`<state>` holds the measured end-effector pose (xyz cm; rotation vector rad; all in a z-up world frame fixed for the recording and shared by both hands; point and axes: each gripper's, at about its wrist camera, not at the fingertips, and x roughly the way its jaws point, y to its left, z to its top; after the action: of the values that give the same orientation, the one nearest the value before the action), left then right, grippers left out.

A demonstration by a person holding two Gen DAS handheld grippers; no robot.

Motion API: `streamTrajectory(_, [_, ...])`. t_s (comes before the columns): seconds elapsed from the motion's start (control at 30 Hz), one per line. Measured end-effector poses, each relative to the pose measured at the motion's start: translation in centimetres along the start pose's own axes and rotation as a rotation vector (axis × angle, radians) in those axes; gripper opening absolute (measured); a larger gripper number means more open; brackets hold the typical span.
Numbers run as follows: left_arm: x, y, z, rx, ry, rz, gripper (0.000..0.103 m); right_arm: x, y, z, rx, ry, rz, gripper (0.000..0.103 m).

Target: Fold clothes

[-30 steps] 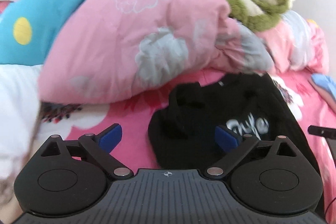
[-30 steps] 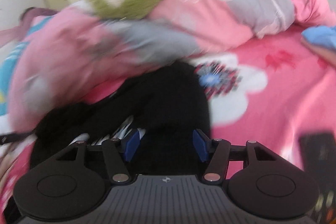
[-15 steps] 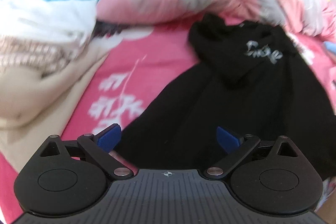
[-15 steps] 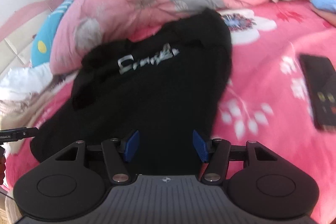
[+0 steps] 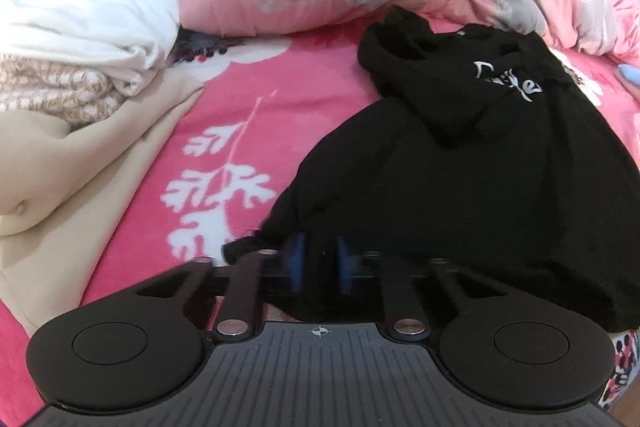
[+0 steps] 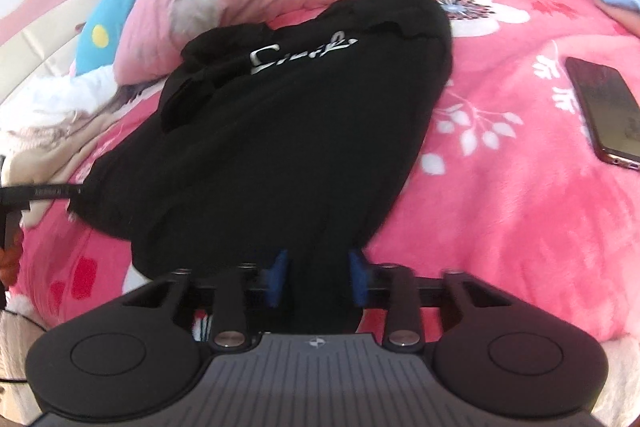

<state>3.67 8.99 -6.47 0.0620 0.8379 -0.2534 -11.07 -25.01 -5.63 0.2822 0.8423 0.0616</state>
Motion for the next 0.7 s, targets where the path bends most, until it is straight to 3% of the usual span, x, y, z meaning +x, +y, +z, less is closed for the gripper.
streamTrajectory(0.07, [-0.5,-0.3,-0.1,-0.006,-0.010,-0.008,0.003,-0.3,0.1,-0.3,-0.013,-0.025,-0.012,0.011])
streamTrajectory(0.17, [-2.1,-0.4,-0.1,-0.021,-0.030,-0.045,0.002,-1.7,-0.8,0.0,0.015,-0.069,0.018,0.007])
streamTrajectory(0.4, [-8.5,-0.8,-0.9,-0.066,-0.038,-0.281,0.002,-7.8,-4.0,2.5,0.027,-0.200,0.007,0.007])
streamTrajectory(0.47, [-9.8,-1.6,-1.8,-0.051,-0.008,-0.347,0.002,-9.5,-5.1,3.0,0.019,-0.212,-0.022,0.007])
streamTrajectory(0.6, [-10.0,-3.7,-4.7,-0.007,0.132,-0.492,0.002,-11.3,-7.4,3.0,0.005,-0.188,-0.102,0.007])
streamTrajectory(0.7, [-8.6,-5.6,-6.7,0.106,0.256,-0.462,0.004,-11.1,-7.3,2.5,-0.016,-0.173,-0.153,0.008])
